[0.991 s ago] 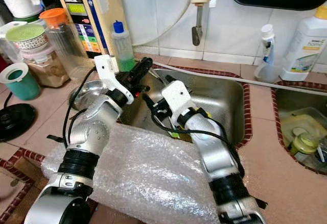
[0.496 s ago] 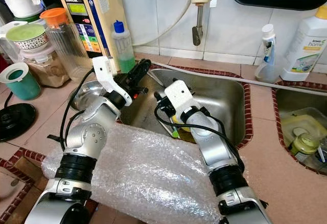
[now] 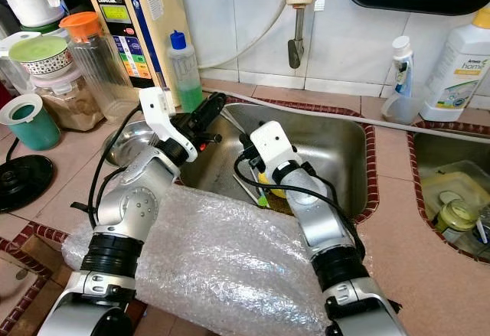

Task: Kitchen organization

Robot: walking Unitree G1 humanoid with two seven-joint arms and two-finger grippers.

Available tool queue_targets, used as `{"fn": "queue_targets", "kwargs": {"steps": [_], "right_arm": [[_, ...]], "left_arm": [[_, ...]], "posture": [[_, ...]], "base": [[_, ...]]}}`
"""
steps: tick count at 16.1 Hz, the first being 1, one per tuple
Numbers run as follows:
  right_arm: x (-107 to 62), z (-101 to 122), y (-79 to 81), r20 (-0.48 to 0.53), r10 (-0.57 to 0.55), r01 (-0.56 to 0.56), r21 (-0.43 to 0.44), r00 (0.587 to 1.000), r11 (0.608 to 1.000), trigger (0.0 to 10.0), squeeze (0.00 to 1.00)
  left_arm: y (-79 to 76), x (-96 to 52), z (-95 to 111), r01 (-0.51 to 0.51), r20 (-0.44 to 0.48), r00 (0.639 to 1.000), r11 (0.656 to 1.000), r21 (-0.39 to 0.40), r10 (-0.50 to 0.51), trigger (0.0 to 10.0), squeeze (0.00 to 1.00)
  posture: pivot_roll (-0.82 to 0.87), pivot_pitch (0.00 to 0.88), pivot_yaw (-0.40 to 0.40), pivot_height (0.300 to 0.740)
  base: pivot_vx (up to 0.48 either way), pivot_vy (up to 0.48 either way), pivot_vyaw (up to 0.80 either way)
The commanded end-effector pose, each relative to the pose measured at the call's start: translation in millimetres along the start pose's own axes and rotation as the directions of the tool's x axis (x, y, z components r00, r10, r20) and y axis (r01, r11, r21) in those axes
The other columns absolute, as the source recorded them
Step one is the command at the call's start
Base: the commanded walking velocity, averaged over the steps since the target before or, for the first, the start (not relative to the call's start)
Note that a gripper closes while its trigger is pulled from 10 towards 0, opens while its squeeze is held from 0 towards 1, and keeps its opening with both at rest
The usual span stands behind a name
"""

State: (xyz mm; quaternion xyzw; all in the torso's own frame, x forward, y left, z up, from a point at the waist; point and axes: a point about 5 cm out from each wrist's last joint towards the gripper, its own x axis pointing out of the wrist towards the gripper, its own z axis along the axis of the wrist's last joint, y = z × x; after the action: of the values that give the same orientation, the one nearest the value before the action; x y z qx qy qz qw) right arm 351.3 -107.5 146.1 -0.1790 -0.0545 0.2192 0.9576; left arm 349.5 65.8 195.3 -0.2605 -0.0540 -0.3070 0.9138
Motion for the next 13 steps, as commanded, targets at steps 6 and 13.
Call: {"fn": "queue_targets", "kwargs": {"steps": [6,13], "right_arm": [[3.8,2.8,-0.3,0.019,-0.011,0.010,0.046,1.000,0.999,0.0,0.00],[2.9,-0.1,-1.2,0.013,-0.020,0.019,0.074,1.000,0.997,0.0,0.00]], "left_arm": [[-1.7,-2.4,3.3,0.003,-0.002,1.000,1.000,0.021,-0.003,0.0,0.00],[-3.5,-1.8,1.7,0.010,-0.013,1.000,1.000,0.025,-0.010,0.0,0.00]], "posture": [[0.08,0.000,0.124,0.740],[0.07,0.000,0.128,0.740]], "base": [[0.000,0.000,0.00],[0.000,0.000,0.00]]}}
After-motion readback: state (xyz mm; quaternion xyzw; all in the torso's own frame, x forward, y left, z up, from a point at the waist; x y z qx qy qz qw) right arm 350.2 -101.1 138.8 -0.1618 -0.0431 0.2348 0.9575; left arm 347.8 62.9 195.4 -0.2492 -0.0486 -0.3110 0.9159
